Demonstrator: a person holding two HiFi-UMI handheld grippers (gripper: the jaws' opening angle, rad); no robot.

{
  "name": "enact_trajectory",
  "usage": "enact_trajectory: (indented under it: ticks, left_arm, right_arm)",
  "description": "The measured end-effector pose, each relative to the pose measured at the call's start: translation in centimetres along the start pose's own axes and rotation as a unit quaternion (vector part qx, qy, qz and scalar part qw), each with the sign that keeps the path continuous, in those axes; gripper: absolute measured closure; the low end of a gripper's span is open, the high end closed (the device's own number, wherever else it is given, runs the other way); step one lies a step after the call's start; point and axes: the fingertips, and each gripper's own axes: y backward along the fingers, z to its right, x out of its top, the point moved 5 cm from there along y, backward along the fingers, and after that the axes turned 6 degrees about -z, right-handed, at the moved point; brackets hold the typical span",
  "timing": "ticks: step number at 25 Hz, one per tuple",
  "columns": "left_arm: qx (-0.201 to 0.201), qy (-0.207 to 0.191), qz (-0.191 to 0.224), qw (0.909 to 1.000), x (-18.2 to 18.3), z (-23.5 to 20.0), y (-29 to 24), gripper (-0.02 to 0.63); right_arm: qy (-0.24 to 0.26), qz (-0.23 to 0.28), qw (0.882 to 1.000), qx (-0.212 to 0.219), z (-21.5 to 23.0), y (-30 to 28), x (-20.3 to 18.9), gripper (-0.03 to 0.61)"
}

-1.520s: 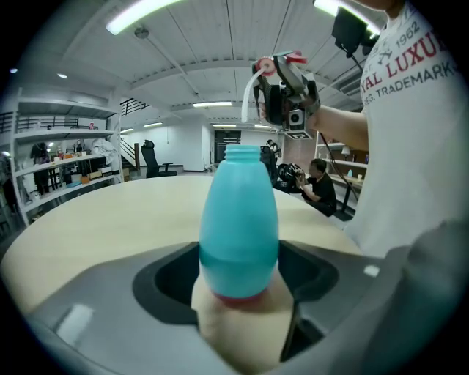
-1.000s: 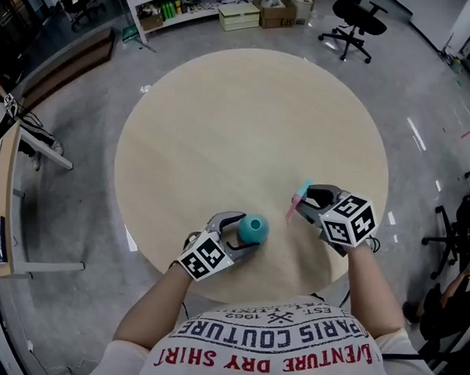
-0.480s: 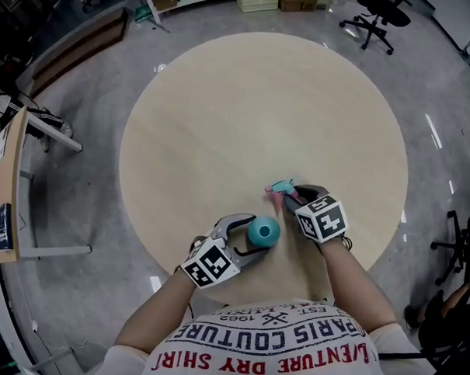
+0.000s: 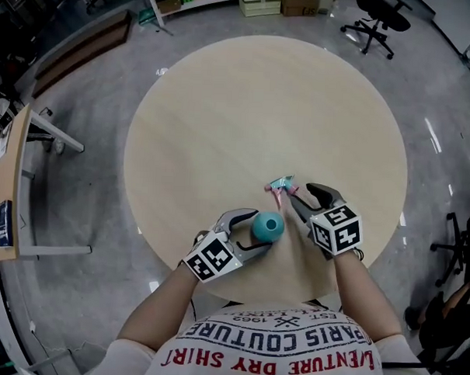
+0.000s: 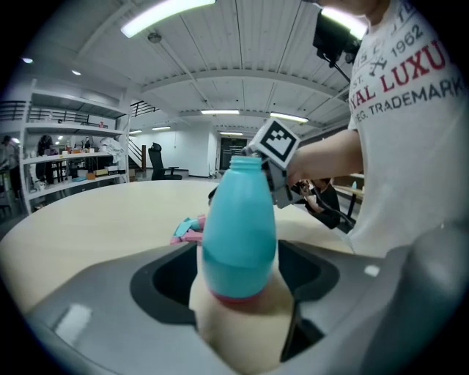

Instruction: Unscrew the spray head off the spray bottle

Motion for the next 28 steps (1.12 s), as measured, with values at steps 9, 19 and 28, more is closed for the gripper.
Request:
enact_trajectory:
  ticks: [9,19,28]
  left_arm:
    - [0.061,0.087,0.060,0.9925,-0.9,2.1,7.1,0.612]
    - [-0.004,0.125,0.098,0.9872,2.3,14.9,9.7,0.612]
    - [0.059,0.112,0.109,0.9859,3.2,35.0,17.0,0.612]
  right_arm:
    - [-0.045,0.113,0.985,0.126,-6.8,11.7,-3.8,0.577]
    - [0.008,0.126,0.970,0.209,-16.3,17.7,-9.7,0.577]
    - [0.036,0.172,0.961,0.213,-27.7,33.3,-20.6,0.577]
